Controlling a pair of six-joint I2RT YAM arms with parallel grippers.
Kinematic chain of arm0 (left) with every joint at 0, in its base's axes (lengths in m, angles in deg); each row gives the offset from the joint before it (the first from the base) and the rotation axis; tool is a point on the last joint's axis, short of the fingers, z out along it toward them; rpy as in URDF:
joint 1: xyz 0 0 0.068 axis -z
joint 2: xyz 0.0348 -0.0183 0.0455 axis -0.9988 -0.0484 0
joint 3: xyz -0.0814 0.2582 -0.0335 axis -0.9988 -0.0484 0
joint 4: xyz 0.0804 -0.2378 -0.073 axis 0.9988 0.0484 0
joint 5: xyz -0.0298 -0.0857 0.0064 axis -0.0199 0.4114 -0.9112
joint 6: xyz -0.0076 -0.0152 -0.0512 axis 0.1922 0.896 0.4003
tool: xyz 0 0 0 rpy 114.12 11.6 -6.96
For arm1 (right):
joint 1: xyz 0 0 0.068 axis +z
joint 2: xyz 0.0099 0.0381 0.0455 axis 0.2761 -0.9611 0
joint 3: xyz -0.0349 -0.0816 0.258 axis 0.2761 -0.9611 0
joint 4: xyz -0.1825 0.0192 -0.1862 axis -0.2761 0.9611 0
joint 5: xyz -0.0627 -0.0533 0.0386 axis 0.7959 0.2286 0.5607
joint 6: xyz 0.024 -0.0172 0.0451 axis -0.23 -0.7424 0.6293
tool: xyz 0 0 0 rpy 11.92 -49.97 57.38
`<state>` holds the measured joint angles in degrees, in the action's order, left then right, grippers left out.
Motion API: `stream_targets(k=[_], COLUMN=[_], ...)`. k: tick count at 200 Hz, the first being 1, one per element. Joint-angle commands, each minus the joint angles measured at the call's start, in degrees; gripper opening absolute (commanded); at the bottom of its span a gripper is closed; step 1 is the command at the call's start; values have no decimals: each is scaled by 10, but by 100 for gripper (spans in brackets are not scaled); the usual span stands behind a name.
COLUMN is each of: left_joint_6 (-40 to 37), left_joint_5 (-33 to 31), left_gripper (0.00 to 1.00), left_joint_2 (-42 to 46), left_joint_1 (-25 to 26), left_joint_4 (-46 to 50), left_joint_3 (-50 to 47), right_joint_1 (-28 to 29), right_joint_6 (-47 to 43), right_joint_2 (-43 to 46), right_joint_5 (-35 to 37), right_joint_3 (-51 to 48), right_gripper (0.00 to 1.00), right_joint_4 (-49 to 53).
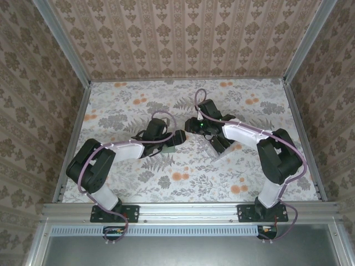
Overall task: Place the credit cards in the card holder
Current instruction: Close the card holder at the center of the table.
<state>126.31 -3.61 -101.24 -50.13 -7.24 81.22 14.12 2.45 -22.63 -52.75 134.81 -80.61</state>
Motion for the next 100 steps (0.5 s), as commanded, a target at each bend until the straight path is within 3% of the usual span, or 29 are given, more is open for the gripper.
stream_targets(k=[1, 59, 100], left_joint_6=[5, -4, -10], left_joint_5=[-15, 9, 22], left_gripper=[100, 100, 100], left_joint_2=[-8, 32, 80], left_joint_1=[3, -11, -37], left_joint_4=[10, 29, 50], left_joint_3=[-5, 25, 31], right_joint_1=[1, 1, 23], right_joint_6=[11, 14, 18], right_joint_2=[27, 43, 33], right_joint_5=[11, -5, -19], right_joint_3=[-15, -18, -10], right_gripper=[40, 40, 33], right_joint_4=[4, 4, 5])
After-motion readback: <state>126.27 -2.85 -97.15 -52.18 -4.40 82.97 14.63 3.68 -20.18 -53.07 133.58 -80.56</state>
